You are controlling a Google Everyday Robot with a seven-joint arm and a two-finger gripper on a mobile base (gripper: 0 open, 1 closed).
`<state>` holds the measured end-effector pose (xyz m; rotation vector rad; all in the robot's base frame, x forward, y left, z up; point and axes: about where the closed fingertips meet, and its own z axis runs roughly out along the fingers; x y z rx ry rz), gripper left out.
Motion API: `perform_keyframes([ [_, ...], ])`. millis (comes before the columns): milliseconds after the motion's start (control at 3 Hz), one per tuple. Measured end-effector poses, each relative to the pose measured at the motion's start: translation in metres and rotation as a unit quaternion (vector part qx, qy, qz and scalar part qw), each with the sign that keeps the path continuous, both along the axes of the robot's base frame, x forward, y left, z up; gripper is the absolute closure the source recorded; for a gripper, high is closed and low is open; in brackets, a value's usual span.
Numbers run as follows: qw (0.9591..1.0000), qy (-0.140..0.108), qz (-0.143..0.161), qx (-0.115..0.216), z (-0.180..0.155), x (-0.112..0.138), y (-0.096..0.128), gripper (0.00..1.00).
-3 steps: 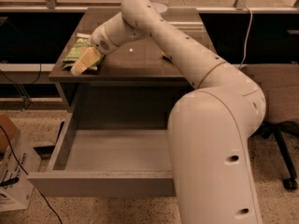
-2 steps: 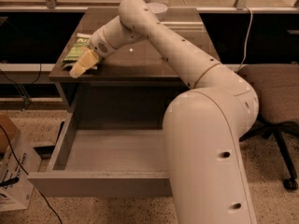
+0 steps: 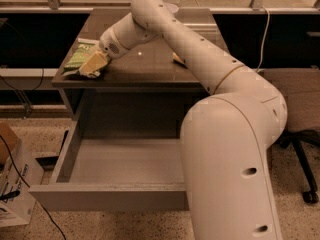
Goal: Place green jalapeno chip bag into top drawer
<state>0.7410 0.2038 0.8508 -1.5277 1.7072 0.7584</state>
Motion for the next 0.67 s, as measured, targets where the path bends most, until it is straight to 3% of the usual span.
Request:
perform_keyframes([
  [667,0.9989,-0.043,0.014,-0.009,0.048,-0.029,-0.019,0.88],
])
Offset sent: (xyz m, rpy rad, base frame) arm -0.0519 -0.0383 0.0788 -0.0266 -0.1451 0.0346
